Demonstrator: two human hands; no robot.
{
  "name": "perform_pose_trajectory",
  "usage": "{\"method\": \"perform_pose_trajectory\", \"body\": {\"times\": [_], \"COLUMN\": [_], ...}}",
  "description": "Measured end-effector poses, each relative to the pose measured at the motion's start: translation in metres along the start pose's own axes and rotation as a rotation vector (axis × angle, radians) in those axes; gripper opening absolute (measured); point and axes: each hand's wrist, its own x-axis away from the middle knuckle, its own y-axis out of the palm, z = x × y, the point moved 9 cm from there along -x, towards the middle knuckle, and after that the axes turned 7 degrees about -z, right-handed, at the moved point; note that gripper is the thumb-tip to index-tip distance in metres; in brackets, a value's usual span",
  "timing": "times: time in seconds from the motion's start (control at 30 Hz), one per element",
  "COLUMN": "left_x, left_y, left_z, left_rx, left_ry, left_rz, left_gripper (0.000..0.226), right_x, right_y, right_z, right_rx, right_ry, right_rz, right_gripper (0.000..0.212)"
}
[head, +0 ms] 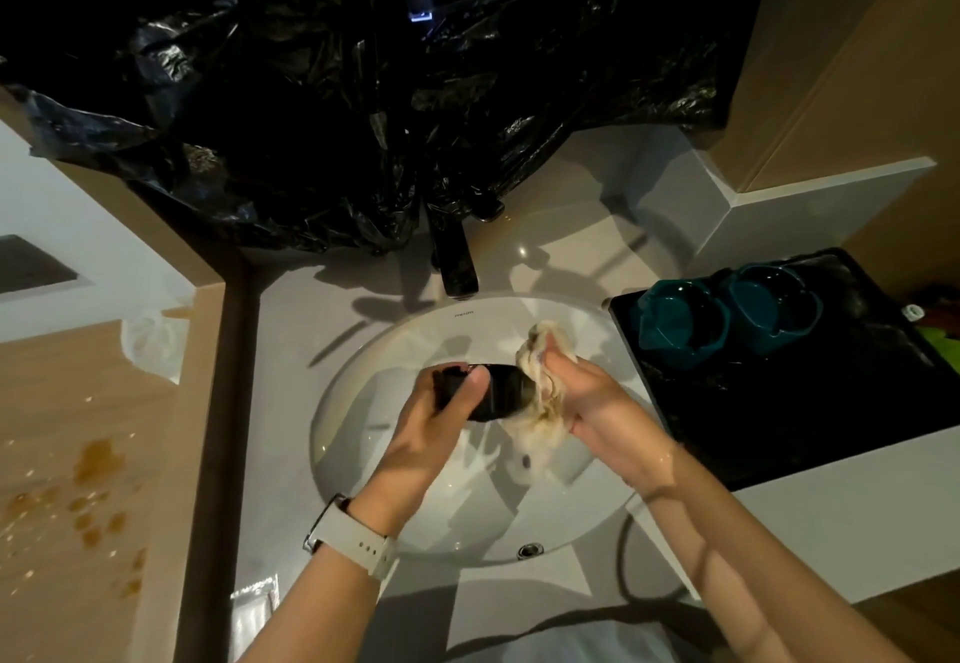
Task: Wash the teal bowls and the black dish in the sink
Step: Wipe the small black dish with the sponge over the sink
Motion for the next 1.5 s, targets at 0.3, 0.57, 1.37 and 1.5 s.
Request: {"method": "perform_pose_trajectory", "body": {"times": [0.3, 0.57, 1.37, 1.5], "left_x": [0.007, 0.009, 0.008, 0.011], "left_y": [0.029, 0.026, 0.016, 0.009], "left_z": [-0.02, -0.013, 0.0, 0.001], "left_rx": [0.508, 0.424, 0.423, 0.574], "left_ry": [-0.216, -0.063, -0.015, -0.029], "left_rz": [-0.025, 0.227, -0.044, 0.037], "left_gripper": [0.035, 0.07, 0.063, 0.058], "right_x": [0.012, 0.022, 0.03, 0.037], "right_y": [0.019, 0.043, 0.04, 0.039], "right_z": [0.003, -0.013, -0.017, -0.026], "right_rx": [-0.18, 0.129, -0.092, -0.021], "right_ry": [-0.254, -0.405, -0.397, -0.476], "right_rz": [0.126, 0.215, 0.212, 0.246], "right_gripper": [0.048, 0.033, 0.03, 0.03]}}
